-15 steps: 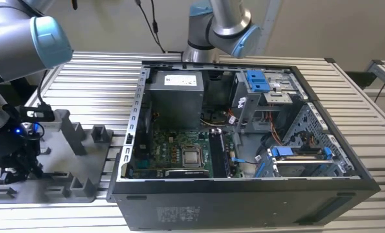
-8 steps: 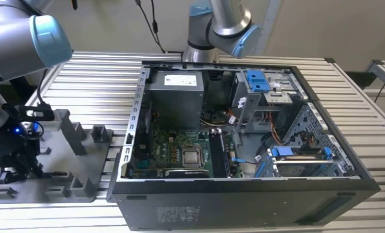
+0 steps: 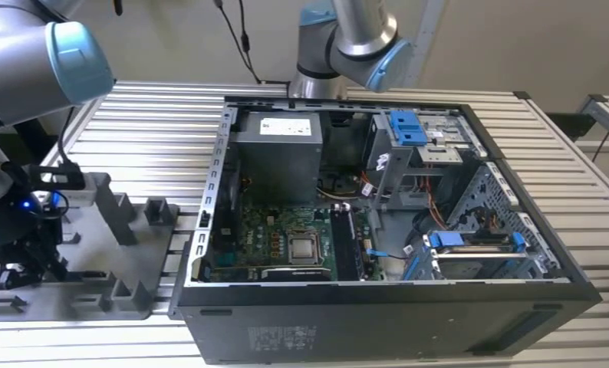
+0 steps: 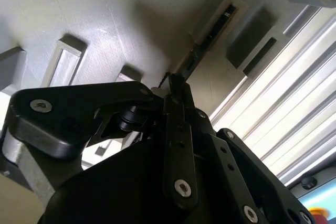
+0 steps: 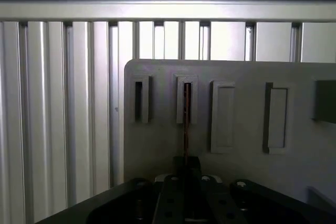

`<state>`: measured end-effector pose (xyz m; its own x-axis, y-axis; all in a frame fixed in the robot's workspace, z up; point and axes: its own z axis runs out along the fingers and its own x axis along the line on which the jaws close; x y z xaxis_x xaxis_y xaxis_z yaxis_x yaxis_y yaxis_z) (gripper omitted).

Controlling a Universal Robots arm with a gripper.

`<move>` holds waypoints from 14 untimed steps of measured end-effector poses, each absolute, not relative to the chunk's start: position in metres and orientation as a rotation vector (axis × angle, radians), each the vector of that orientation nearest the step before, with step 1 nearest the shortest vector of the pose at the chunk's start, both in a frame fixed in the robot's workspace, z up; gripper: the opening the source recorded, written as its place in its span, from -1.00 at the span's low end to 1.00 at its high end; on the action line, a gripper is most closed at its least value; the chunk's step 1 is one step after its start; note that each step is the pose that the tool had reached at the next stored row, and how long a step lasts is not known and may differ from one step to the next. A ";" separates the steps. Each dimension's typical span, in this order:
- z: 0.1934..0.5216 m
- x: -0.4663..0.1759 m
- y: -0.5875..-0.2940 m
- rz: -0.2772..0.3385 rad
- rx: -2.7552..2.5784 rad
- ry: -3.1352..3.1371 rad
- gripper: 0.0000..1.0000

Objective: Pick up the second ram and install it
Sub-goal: 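Pick up the second ram and move it above second insertion slot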

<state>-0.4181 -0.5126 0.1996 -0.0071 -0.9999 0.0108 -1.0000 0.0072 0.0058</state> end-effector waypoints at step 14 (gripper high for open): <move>0.210 -0.418 -0.513 0.005 2.205 -2.221 -0.72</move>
<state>-0.4182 -0.5126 0.2098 -0.0071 -0.9999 0.0109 -1.0000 0.0071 0.0060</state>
